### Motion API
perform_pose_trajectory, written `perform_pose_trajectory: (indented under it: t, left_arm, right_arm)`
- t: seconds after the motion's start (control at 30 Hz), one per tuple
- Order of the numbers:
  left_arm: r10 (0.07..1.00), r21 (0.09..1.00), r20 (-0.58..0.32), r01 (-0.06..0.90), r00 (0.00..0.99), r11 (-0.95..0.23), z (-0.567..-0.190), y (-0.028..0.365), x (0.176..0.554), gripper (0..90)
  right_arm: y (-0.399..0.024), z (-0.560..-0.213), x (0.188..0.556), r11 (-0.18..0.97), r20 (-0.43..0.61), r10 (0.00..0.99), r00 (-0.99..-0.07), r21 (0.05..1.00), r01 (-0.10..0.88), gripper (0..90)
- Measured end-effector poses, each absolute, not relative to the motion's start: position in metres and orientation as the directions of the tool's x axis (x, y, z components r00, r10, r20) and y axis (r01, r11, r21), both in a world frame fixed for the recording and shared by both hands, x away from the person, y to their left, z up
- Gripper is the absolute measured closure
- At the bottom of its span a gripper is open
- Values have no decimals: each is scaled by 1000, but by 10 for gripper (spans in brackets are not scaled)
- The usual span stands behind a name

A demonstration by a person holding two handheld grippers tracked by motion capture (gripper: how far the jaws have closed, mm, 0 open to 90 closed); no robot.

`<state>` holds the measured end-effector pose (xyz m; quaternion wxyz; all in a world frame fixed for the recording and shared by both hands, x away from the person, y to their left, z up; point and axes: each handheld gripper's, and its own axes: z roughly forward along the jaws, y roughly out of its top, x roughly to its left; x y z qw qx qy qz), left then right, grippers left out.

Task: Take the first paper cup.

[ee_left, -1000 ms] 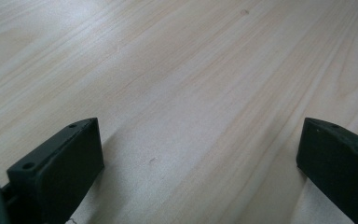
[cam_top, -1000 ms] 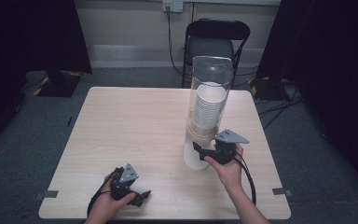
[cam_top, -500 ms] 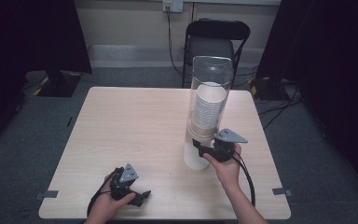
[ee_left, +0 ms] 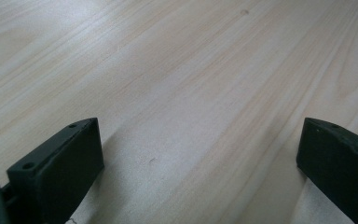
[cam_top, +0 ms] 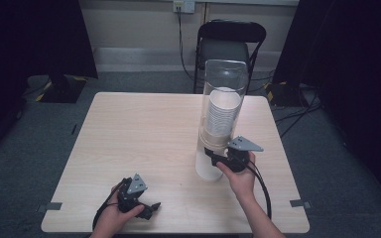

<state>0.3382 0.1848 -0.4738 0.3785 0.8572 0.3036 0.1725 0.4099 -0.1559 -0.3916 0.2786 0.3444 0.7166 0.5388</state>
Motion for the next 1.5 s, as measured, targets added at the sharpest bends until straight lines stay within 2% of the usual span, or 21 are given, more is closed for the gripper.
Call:
perform_pose_trajectory:
  t: [0.67,1.33,1.43,1.47,1.5]
  left_arm:
    - [650,753,67,389,757,-531,-474,185,338,0]
    - [648,752,69,387,759,-534,-474,185,338,0]
    - [650,753,67,389,757,-531,-474,185,338,0]
    - [651,753,65,390,756,-529,-474,185,338,0]
    - [651,753,65,390,756,-529,-474,185,338,0]
  right_arm:
    - [-157,-397,409,209,-79,785,-614,968,143,377]
    - [-157,-398,409,211,-74,779,-622,966,149,380]
    - [-159,-401,409,227,-69,777,-626,958,177,382]
    - [-158,-415,413,301,-94,771,-630,925,232,383]
    - [-160,-425,414,293,-48,775,-630,911,291,382]
